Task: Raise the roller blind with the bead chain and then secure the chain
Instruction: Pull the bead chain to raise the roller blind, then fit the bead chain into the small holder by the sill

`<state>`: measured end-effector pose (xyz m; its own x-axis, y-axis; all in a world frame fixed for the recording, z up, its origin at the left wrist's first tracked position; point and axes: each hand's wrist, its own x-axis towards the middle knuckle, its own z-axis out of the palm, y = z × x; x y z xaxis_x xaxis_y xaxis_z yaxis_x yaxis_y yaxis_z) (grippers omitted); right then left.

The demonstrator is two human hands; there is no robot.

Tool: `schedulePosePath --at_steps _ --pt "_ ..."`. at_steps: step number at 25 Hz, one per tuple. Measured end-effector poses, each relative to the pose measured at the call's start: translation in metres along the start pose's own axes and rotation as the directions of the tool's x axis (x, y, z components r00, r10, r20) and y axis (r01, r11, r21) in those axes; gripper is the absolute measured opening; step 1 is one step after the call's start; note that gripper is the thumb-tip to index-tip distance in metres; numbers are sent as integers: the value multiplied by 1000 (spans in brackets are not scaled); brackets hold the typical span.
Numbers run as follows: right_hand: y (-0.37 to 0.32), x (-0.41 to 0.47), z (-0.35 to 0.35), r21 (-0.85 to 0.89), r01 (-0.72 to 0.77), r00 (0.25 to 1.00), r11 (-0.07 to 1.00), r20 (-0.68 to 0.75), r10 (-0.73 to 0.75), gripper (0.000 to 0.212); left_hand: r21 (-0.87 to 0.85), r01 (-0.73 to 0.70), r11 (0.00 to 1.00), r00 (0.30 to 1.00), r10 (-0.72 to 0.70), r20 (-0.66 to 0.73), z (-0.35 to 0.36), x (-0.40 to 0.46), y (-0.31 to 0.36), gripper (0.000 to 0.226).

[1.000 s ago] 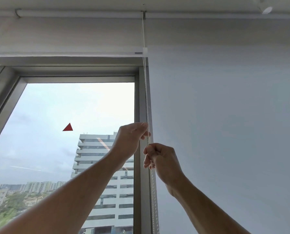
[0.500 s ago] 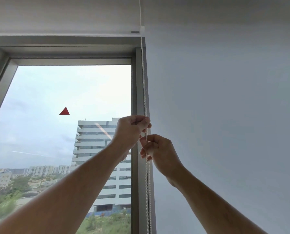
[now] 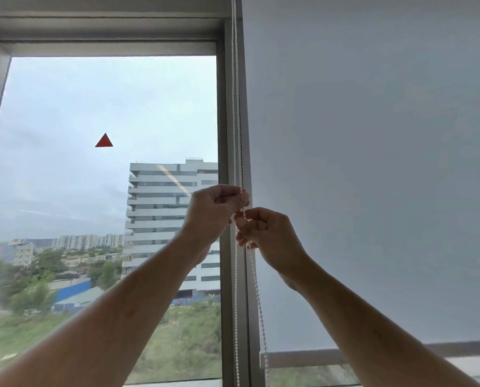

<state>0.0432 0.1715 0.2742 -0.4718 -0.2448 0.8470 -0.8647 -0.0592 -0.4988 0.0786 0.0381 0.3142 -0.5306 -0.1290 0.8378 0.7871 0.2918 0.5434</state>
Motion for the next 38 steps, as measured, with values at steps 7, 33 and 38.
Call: schedulePosePath --at_steps 7,33,38 --pt "45 -46 3 69 -114 993 991 31 112 31 -47 106 993 992 -103 67 9 -49 -42 7" --pt "243 -269 37 17 -762 641 648 -130 757 14 138 362 922 896 -385 221 10 -240 -245 4" --pt "278 -301 35 -58 -841 539 538 -172 824 10 255 345 903 882 -405 242 14 -258 -265 3"
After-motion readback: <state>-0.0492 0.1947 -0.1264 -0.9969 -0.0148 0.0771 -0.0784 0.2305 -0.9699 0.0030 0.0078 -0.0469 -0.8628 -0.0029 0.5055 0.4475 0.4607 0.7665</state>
